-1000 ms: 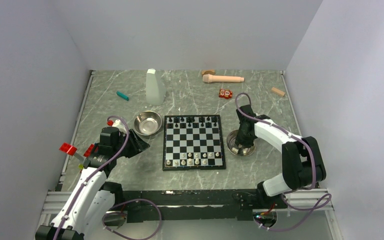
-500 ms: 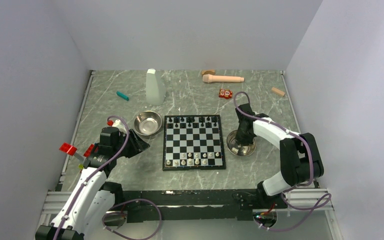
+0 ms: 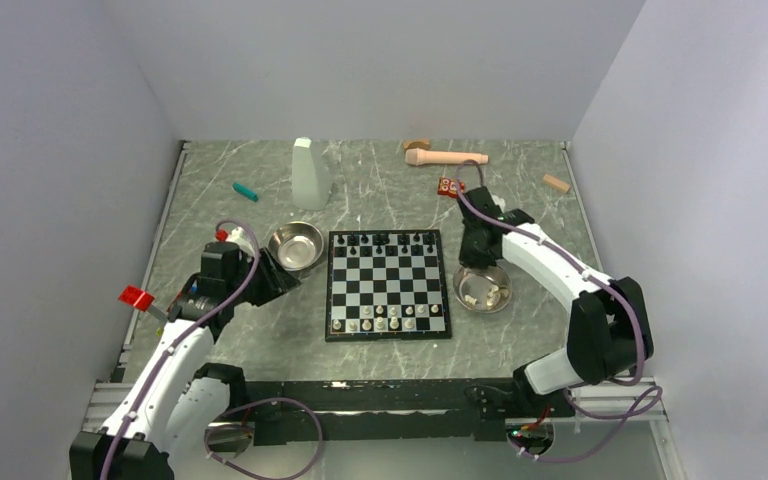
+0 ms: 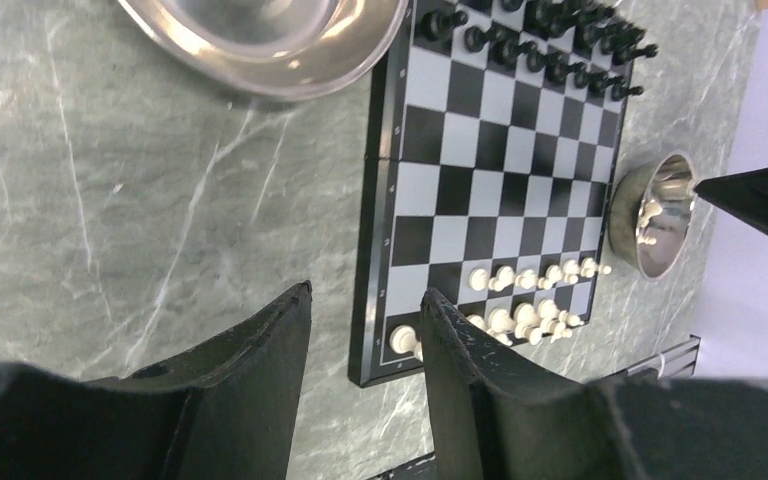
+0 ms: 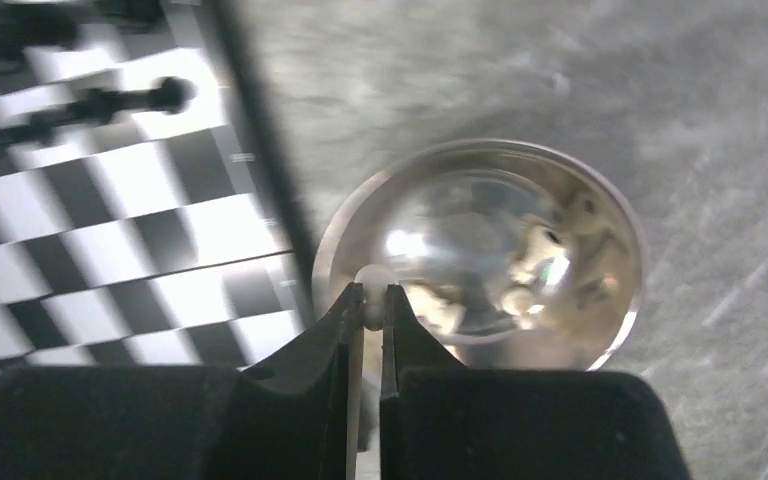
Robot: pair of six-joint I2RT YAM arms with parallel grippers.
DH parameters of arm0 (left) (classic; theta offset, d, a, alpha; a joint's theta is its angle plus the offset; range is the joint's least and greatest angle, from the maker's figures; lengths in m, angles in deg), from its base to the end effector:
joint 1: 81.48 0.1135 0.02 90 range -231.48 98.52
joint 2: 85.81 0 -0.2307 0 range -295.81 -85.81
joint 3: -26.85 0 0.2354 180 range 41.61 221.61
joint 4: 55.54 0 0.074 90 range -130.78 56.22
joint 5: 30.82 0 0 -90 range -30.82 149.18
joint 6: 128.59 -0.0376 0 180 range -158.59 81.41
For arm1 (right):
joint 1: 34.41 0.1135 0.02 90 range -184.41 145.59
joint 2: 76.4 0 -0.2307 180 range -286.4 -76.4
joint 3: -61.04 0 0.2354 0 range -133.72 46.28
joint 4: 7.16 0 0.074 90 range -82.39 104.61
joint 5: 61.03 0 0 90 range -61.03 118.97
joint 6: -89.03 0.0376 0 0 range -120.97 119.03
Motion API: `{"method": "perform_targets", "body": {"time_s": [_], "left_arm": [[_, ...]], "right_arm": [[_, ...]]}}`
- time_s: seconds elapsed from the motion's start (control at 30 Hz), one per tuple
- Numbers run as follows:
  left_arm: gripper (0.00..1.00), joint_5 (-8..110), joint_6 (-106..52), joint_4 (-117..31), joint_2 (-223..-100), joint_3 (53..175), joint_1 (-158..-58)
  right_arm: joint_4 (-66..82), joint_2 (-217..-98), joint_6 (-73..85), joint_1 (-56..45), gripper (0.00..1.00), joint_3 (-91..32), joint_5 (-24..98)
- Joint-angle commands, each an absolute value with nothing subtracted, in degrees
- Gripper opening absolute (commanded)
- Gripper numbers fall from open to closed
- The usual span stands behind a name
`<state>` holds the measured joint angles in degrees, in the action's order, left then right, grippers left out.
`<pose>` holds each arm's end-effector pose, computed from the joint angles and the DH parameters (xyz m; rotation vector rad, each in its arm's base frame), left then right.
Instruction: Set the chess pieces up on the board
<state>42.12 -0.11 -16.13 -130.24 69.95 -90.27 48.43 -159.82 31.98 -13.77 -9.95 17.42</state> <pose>0.1702 -0.0375 0.1978 -0.4475 2.3215 -0.7576 0.2506 0.0863 0.1892 0.3435 2.6887 -0.0074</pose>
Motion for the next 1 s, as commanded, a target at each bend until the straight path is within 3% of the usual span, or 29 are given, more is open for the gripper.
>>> {"method": "perform_targets", "body": {"time_s": [0.0,0.37,0.6,0.97], "left_arm": [[0.49,42.3,-1.4,-19.1,-132.2,74.4,-89.7],[0.48,34.0,-0.5,-21.8,-133.7,70.2,-79.2],[0.46,28.8,-2.4,-22.2,-133.9,66.8,-71.8],[0.47,28.8,-5.2,-20.2,-133.0,67.8,-69.8]], "right_arm": [[52.4,-160.3,31.5,-4.3,0.00,-20.7,17.1],[57.3,-183.1,34.6,19.1,0.00,-45.7,18.4],[57.0,-189.7,36.7,23.7,0.00,-49.4,21.7],[58.2,-194.9,37.9,27.2,0.00,-54.0,22.9]]}}
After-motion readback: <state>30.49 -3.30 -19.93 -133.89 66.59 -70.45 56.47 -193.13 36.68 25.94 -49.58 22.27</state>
